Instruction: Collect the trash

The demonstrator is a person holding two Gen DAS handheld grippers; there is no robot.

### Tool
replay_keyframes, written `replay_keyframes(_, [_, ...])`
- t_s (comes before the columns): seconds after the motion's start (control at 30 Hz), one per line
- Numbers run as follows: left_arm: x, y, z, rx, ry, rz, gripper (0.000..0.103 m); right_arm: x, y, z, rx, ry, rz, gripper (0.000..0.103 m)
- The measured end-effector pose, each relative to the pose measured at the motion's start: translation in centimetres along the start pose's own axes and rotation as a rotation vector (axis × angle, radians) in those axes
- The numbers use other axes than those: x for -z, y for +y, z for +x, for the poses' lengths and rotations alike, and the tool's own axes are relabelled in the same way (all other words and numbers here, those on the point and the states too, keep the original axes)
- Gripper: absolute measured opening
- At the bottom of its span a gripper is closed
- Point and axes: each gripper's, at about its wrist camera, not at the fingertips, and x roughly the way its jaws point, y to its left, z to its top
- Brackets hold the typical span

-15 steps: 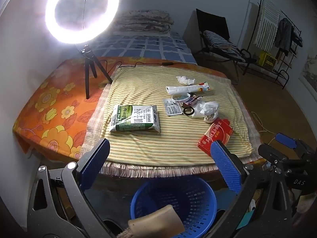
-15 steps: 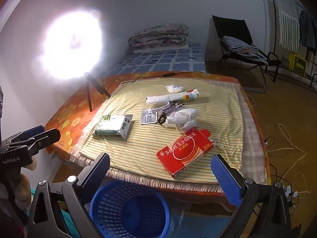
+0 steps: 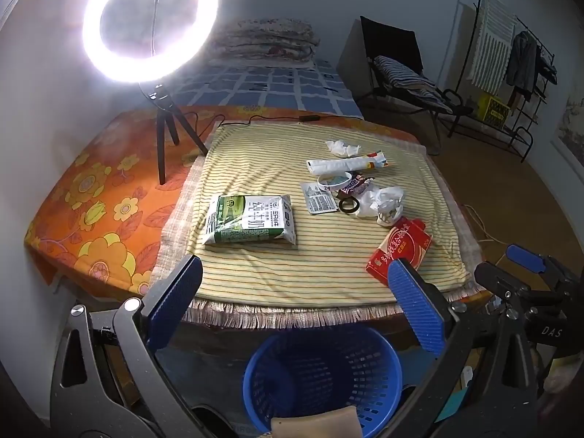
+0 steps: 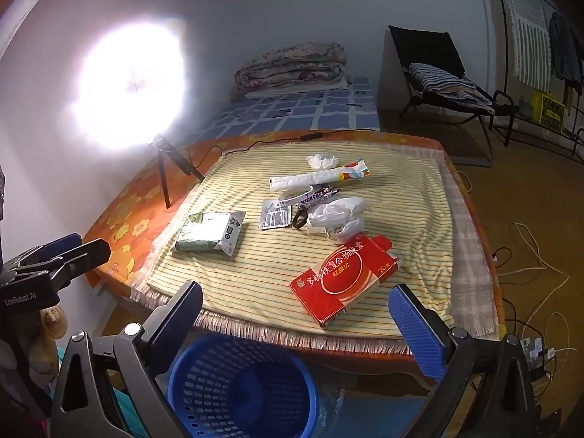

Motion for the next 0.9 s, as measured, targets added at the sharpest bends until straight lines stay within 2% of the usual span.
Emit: replay_keyframes(0.9, [0.0, -0.1, -1.2, 0.007, -0.022, -0.005, 0.103, -0.2, -0.2, -0.6, -0.004, -0.006, 0.010, 0.103])
